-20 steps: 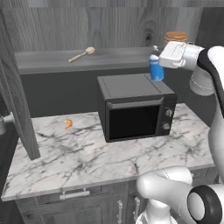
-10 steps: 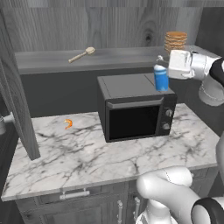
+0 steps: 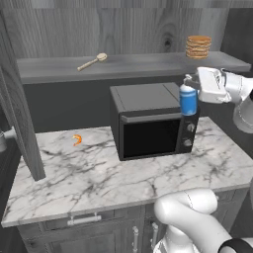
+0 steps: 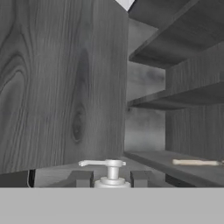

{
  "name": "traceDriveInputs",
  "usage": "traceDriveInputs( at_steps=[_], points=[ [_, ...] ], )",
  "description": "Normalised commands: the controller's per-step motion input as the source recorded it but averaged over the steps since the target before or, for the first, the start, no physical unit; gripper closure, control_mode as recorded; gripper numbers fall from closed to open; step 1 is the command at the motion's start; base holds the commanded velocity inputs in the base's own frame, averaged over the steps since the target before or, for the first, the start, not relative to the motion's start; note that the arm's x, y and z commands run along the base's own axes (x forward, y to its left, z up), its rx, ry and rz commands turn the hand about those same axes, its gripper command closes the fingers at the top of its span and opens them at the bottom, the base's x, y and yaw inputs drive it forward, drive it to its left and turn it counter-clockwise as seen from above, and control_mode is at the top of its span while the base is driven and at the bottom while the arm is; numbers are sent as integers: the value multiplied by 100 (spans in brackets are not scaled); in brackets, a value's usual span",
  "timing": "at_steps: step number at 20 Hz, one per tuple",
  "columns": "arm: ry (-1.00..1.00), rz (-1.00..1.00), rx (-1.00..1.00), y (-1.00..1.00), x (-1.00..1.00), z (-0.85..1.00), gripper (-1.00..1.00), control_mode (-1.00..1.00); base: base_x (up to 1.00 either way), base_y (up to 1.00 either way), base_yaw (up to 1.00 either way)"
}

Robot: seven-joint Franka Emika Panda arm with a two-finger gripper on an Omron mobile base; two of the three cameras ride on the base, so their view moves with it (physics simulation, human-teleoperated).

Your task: Pick the dish brush and soap dispenser from the cabinet and place them on the counter.

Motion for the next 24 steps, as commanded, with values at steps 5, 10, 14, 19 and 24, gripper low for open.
traceDriveInputs(
  at_steps=[5,10,14,19,24],
  points=[
    [-1,7,3,-10,-28,-15,100,-100,0,0,0],
    [-3,6,0,-13,-25,-18,100,-100,0,0,0],
    [-4,6,0,-14,-19,-23,100,-100,0,0,0],
    [-5,5,0,-13,-16,-22,100,-100,0,0,0],
    [-5,5,0,-13,-18,-21,100,-100,0,0,0]
  ],
)
